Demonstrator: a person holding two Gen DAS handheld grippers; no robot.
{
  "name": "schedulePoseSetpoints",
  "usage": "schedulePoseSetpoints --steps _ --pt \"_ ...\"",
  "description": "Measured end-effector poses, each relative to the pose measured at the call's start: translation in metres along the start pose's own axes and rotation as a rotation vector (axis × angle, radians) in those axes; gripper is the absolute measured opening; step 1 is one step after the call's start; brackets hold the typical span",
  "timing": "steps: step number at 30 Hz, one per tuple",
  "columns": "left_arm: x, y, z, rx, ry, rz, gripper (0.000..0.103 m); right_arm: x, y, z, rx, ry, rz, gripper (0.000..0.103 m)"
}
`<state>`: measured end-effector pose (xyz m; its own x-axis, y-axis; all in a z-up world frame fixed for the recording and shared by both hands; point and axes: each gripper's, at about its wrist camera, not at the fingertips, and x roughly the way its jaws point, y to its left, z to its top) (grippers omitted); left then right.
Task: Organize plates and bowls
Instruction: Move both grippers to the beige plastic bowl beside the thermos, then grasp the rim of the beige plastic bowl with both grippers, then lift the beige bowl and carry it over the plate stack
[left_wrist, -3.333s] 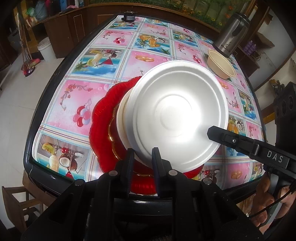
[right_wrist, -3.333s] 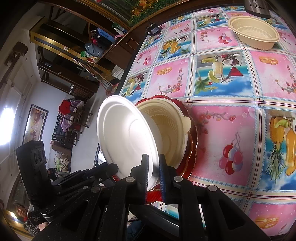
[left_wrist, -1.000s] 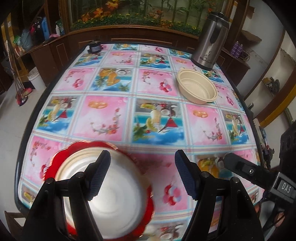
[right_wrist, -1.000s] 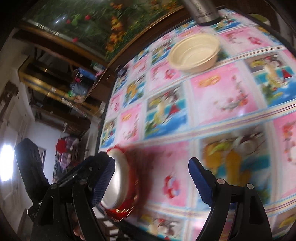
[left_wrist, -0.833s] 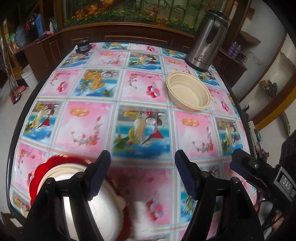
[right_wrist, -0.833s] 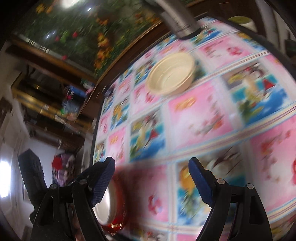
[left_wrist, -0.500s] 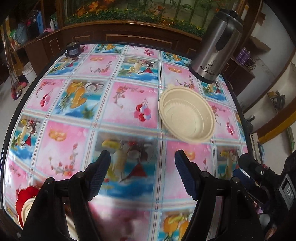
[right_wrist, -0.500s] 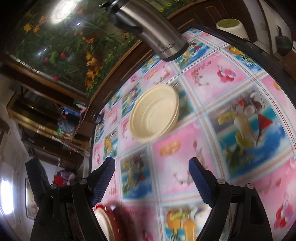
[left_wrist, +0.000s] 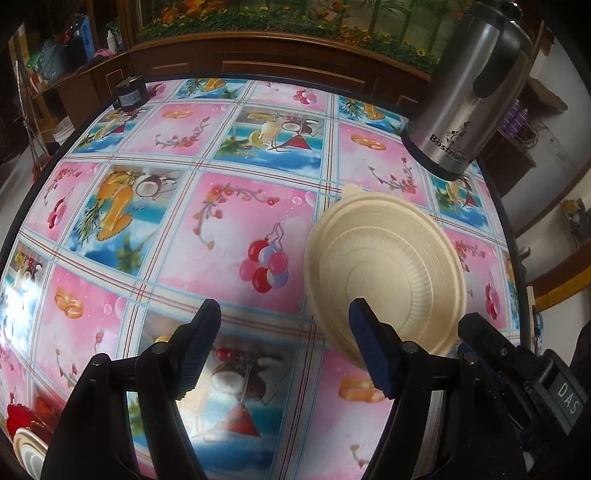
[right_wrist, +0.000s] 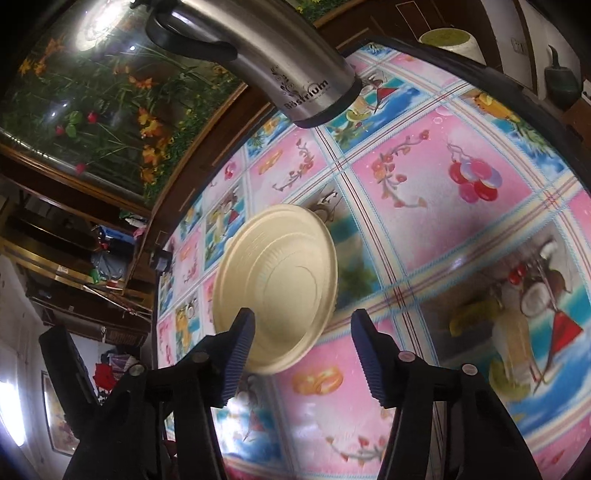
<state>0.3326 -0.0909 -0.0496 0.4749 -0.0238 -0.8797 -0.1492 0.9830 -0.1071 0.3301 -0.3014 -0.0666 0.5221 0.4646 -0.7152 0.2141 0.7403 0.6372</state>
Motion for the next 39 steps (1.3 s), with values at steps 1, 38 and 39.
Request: schedulePoseSetpoints --steps 1,38,39 --pt "0.003 -0.001 0.001 -0.001 0.007 0.001 0.071 0.004 0.0 0.002 0.0 0.005 -0.003 0.051" --pt "-0.06 0.047 -0.081 0.009 0.094 -0.118 0.014 -0.058 0.032 -0.096 -0.163 0.04 -0.007 0.01" --pt "-0.063 0.05 -0.084 0.007 0.096 -0.124 0.014 -0.061 0.034 -0.102 -0.171 0.041 -0.007 0.011"
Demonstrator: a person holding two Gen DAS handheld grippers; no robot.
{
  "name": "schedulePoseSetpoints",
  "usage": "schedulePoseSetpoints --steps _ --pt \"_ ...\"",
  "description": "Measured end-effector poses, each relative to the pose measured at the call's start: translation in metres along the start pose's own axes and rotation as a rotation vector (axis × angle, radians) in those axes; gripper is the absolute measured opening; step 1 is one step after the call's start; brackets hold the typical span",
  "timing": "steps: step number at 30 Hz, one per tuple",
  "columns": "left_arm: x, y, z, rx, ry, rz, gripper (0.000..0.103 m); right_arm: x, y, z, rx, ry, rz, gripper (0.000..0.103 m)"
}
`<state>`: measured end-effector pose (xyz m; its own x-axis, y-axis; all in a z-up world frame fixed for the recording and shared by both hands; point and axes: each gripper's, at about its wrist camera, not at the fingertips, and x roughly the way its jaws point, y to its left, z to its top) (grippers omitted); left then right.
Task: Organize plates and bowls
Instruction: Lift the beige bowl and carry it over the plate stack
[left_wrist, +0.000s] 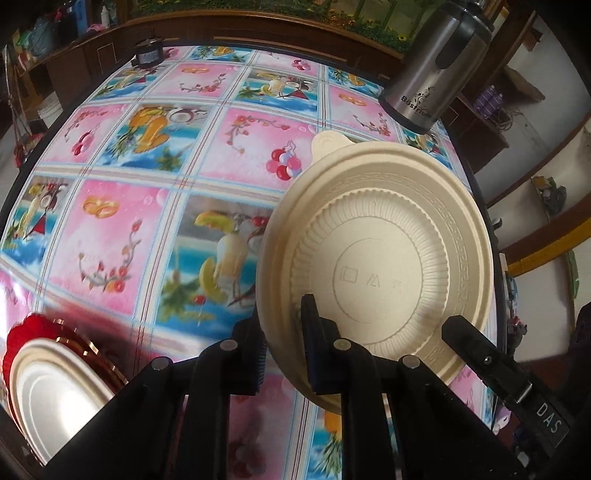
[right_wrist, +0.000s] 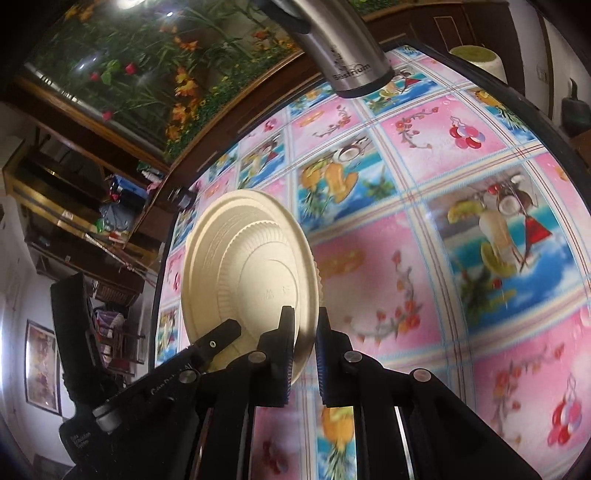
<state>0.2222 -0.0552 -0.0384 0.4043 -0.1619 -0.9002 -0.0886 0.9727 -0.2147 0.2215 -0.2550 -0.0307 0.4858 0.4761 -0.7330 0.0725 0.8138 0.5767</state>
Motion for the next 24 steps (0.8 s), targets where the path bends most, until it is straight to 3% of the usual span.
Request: schedulePoseSetpoints --steps 24 --pt "-0.07 0.06 -0.078 -0.008 -0.15 0.019 0.015 -0.032 0.054 -0.094 -0.139 -0.004 0.072 0.011"
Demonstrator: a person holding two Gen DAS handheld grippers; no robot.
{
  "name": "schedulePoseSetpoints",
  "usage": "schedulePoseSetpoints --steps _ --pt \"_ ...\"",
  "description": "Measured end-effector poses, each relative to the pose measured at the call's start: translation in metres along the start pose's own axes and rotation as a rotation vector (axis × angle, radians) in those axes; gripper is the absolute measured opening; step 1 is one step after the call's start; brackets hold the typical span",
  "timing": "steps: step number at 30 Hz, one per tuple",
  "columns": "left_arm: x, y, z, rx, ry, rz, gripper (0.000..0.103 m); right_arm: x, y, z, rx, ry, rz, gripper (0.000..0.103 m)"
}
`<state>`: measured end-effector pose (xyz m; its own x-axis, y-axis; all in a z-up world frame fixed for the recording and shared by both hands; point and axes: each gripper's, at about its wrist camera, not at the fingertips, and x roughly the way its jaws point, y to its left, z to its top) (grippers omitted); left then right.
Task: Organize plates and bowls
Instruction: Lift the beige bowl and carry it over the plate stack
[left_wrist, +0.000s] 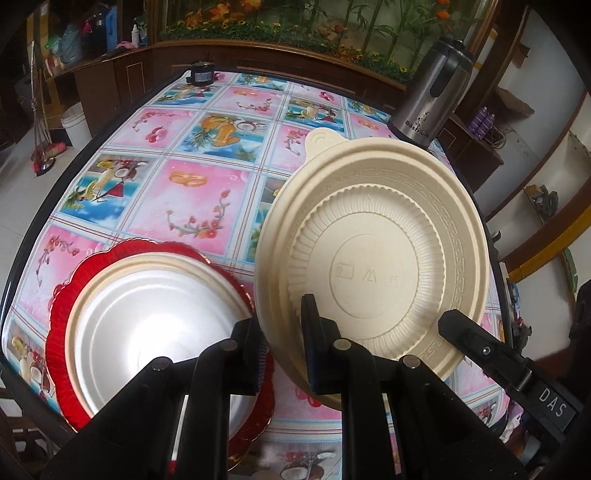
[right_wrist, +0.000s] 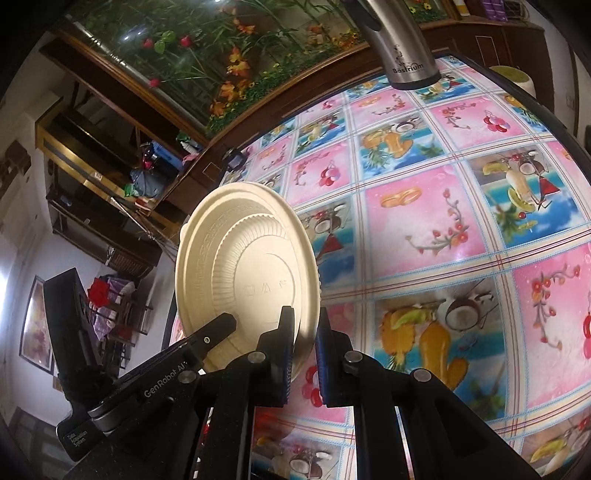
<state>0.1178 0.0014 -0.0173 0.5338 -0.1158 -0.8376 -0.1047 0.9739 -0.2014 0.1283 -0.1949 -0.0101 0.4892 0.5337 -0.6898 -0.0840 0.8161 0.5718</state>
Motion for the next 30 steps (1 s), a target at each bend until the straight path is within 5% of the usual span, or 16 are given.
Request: schedulePoseSetpoints --steps 30 --pt "-0.039 0.033 -0.03 -0.032 -0.109 -0.009 0.015 -0.006 0.035 -0.033 -0.106 -0.041 0.032 0.011"
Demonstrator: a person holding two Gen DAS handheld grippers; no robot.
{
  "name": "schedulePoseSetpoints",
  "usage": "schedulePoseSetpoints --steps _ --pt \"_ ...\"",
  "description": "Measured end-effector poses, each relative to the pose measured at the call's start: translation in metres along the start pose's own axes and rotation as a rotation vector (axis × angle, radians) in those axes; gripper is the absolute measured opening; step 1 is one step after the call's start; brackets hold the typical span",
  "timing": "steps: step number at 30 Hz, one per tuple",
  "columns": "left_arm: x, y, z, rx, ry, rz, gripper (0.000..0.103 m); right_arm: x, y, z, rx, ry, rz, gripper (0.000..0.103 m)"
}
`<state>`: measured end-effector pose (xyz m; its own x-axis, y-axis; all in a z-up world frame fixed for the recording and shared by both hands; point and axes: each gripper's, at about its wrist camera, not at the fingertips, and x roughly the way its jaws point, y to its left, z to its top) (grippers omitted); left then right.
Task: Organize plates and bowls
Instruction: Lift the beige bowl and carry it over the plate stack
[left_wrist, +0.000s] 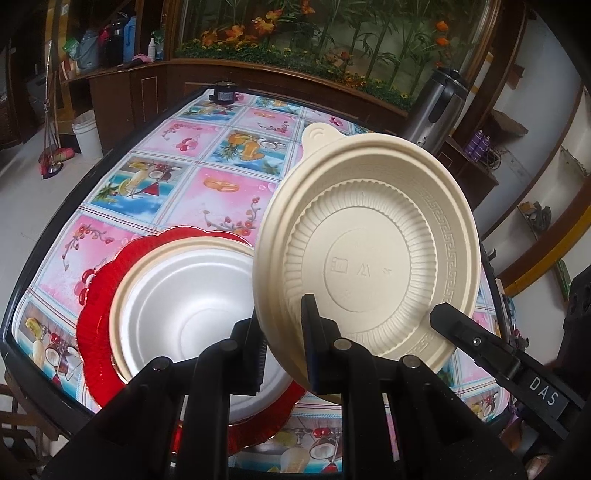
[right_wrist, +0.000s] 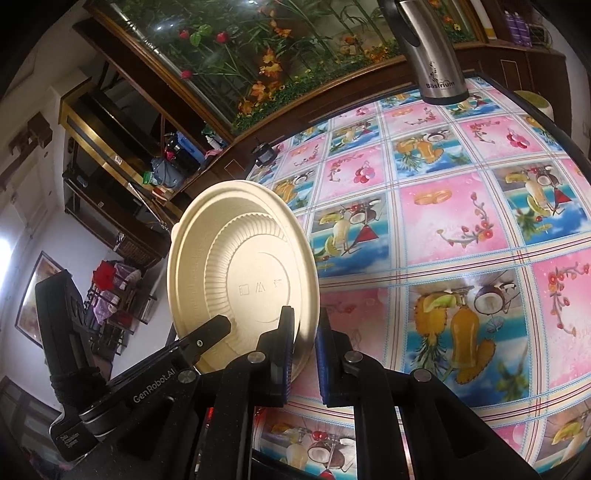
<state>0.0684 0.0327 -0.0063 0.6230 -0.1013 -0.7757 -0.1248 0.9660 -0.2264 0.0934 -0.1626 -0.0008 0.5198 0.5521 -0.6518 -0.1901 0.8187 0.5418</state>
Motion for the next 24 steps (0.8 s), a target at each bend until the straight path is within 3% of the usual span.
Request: schedulePoseSetpoints --steps 24 --pt "-0.04 0.04 -0.003 -0.04 -0.083 0.023 0.015 0.004 0.052 -0.009 -0.11 -0.005 0.052 0.011"
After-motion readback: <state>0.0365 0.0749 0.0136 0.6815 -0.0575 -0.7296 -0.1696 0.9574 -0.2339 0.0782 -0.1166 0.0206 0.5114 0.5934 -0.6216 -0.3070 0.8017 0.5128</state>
